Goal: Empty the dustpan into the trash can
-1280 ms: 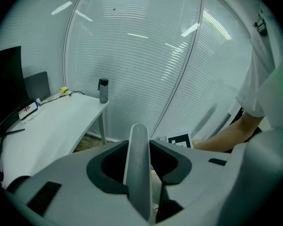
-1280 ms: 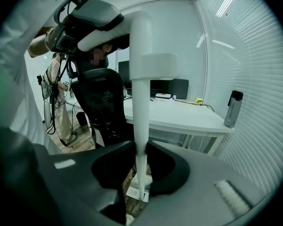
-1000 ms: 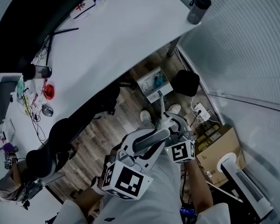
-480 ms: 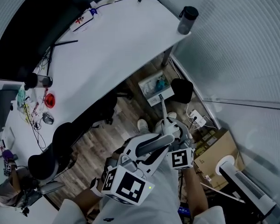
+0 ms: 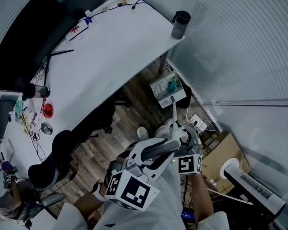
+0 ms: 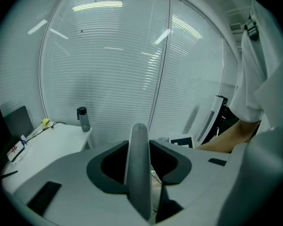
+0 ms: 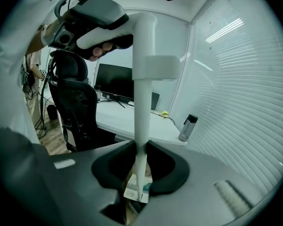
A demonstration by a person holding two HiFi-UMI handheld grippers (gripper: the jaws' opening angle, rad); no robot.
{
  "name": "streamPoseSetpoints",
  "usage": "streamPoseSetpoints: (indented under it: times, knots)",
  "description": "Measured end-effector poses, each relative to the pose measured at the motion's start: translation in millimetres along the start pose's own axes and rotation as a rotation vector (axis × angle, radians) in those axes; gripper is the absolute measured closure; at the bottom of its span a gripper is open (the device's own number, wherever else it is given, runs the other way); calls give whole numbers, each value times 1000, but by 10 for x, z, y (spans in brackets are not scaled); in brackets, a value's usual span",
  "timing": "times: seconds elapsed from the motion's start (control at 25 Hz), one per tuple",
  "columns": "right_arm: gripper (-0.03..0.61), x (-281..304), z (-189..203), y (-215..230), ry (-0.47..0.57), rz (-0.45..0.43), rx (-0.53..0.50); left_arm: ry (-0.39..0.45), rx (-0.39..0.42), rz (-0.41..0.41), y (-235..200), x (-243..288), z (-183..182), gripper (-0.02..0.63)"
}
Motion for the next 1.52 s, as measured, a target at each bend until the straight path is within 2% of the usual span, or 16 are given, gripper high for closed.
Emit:
streamPoseSetpoints:
  times: [0.56, 0.76, 1.52]
  knots:
    - [492, -231, 52, 199, -96, 29, -108, 62, -35, 68, 51, 86, 13, 479]
    - [492, -242, 45, 191, -129, 19, -135, 123, -53, 77, 23, 60, 66, 479]
    - [492, 146, 403, 40, -291, -46, -281, 192, -254, 28, -161, 162, 758, 479]
Point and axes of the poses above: the fingertips, and each gripper's own axes: x forward along the fingers, y to its right, z out of its underside, the point moved 4 cm from there along -x, backward along the fingers, and after that the axes turned 13 degrees about x, right-handed, at the moved point
